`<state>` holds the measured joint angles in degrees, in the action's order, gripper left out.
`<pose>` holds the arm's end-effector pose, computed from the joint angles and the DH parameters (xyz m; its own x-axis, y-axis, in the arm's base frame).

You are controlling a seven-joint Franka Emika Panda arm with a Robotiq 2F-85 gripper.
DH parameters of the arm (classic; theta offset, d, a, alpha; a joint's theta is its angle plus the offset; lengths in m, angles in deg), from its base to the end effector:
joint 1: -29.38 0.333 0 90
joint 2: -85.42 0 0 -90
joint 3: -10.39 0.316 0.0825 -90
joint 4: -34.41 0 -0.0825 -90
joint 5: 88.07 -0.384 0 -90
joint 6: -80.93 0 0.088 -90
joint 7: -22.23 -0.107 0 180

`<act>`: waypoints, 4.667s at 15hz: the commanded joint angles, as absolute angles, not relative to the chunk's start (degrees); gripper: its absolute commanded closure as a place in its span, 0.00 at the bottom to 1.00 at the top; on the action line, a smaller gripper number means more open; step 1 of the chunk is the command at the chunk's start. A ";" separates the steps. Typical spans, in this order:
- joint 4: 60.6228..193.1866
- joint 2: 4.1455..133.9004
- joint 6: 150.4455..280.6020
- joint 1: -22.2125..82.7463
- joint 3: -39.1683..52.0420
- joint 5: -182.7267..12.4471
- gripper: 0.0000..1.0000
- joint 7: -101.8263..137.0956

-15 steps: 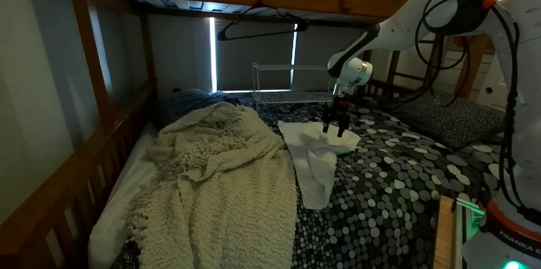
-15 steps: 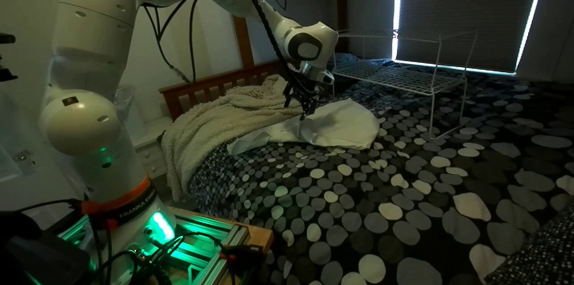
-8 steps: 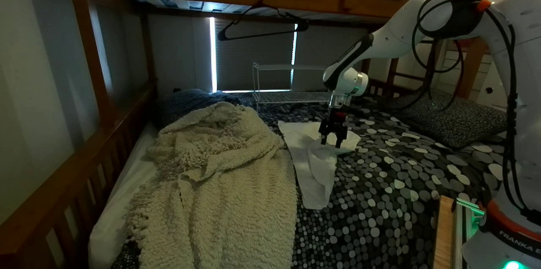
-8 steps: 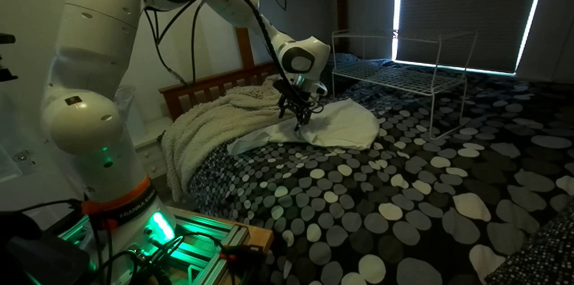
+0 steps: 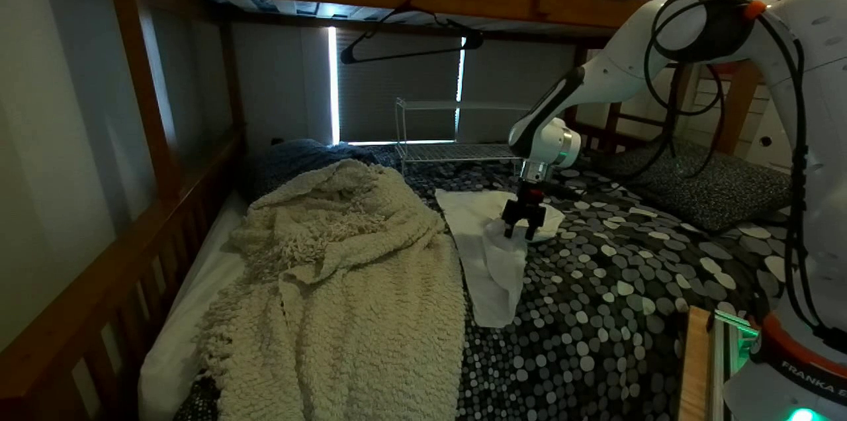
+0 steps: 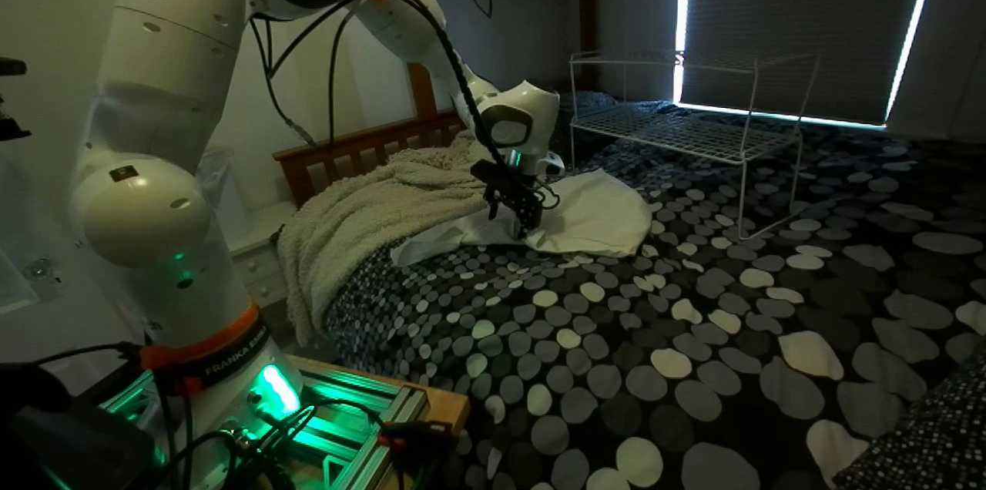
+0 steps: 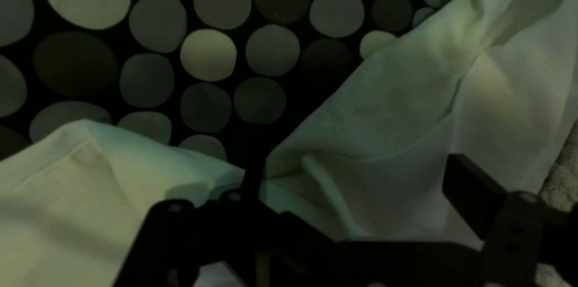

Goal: Lay out the white pillowcase on the bed

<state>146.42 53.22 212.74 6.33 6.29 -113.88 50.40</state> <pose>0.5333 -0.2628 0.1715 0.9508 -0.2900 -0.1086 -0.3096 -0.8995 -0.3083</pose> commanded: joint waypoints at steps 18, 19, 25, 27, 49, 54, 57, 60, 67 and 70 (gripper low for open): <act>149.53 56.47 209.62 1.82 9.84 -118.16 0.49 59.29; 149.53 56.58 209.40 1.64 9.76 -118.25 0.51 59.34; 149.05 57.04 206.96 0.69 8.96 -118.70 0.58 59.30; 148.87 56.97 206.52 0.47 8.61 -118.88 0.65 59.32; 148.23 55.77 209.92 1.08 9.28 -118.58 1.00 61.46; 150.85 59.05 201.93 2.31 5.35 -114.33 0.99 57.03; 153.01 61.04 200.67 3.03 2.20 -110.28 0.99 53.32; 155.33 63.27 197.76 3.08 -0.49 -105.46 0.99 49.68; 161.14 69.62 184.64 4.50 -5.66 -92.94 0.99 42.64; 163.47 72.75 181.58 5.40 -7.49 -87.85 0.99 37.67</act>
